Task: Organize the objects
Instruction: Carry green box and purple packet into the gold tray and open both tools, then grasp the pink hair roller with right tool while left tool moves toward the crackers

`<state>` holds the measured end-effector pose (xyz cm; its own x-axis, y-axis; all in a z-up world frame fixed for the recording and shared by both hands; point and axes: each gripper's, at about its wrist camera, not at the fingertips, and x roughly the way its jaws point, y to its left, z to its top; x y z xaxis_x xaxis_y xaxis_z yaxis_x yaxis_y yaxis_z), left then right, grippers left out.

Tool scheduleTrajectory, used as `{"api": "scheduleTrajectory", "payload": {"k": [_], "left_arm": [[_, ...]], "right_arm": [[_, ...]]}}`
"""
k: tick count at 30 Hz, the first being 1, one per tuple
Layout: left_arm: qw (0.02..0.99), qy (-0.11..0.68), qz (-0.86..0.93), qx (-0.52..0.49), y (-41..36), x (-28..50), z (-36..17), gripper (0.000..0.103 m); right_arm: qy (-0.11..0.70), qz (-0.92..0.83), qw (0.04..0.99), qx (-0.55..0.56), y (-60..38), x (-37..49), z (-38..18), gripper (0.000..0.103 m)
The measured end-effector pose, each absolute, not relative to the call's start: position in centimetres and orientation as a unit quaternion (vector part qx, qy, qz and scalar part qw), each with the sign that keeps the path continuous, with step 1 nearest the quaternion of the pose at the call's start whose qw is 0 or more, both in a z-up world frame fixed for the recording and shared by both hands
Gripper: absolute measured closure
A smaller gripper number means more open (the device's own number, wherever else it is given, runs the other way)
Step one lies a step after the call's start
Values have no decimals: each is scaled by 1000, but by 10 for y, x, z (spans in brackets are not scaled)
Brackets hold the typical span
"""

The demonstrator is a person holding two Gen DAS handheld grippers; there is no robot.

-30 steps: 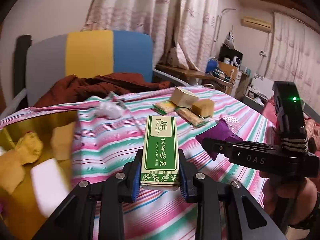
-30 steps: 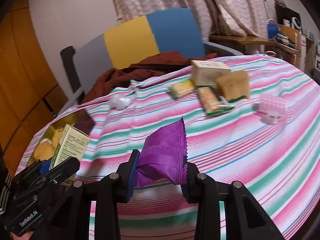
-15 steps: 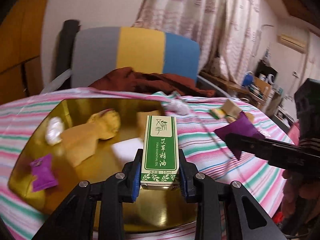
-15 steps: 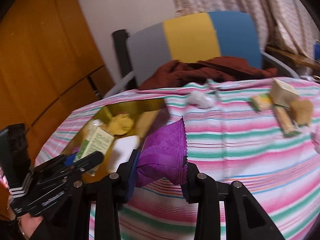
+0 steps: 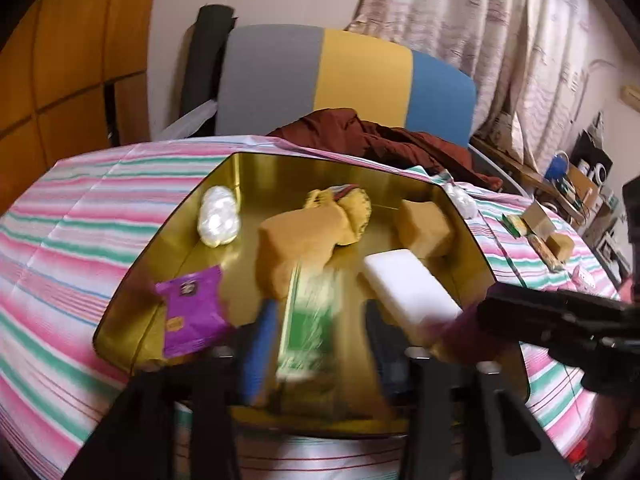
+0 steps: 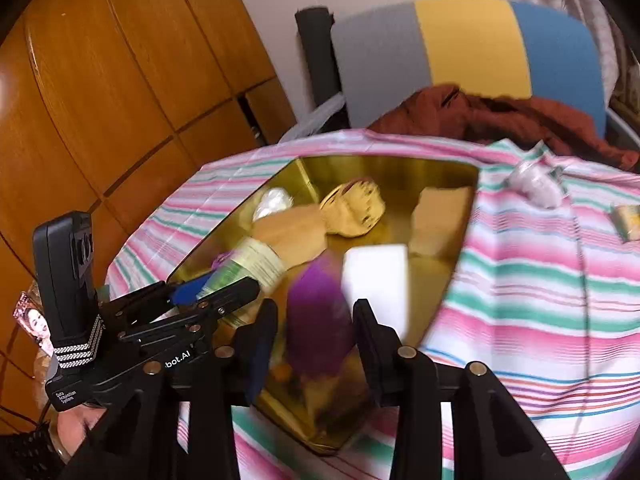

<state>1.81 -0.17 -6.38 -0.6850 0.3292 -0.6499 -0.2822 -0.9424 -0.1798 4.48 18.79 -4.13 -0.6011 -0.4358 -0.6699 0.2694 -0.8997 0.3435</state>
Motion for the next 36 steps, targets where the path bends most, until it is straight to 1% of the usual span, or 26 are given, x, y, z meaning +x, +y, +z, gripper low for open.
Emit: {"api": "scheduleTrajectory", "payload": {"k": [2,4,6,8,12,15,20,36], "left_arm": [[158,-45,921,-353,-9,21,-62,24],[151,-52,926,-342,-14,24,-57,23],[143,-57,931,-331,-16,27,-51,14],[129,-63,938,-317,-20,29,-46,8],[103,-72,944,-304,-24,31,-36,2],[106,-80,943,-305,-23,30,-32,0],[122,-82,939,-312,-11,32,-28,0],[213,-49,919,-329,58,38,-18,0]], "right_arm": [[-104,-887,198,403,186,45,-43,58],[-105,-888,198,401,189,47,-44,58],[-108,-889,195,399,192,50,-43,58],[-114,-889,191,400,196,51,-44,58],[-124,-889,181,401,205,54,-45,58],[-128,-893,173,395,211,55,-43,58],[-129,-900,163,383,220,58,-38,58],[-169,-911,94,363,289,67,-37,58]]}}
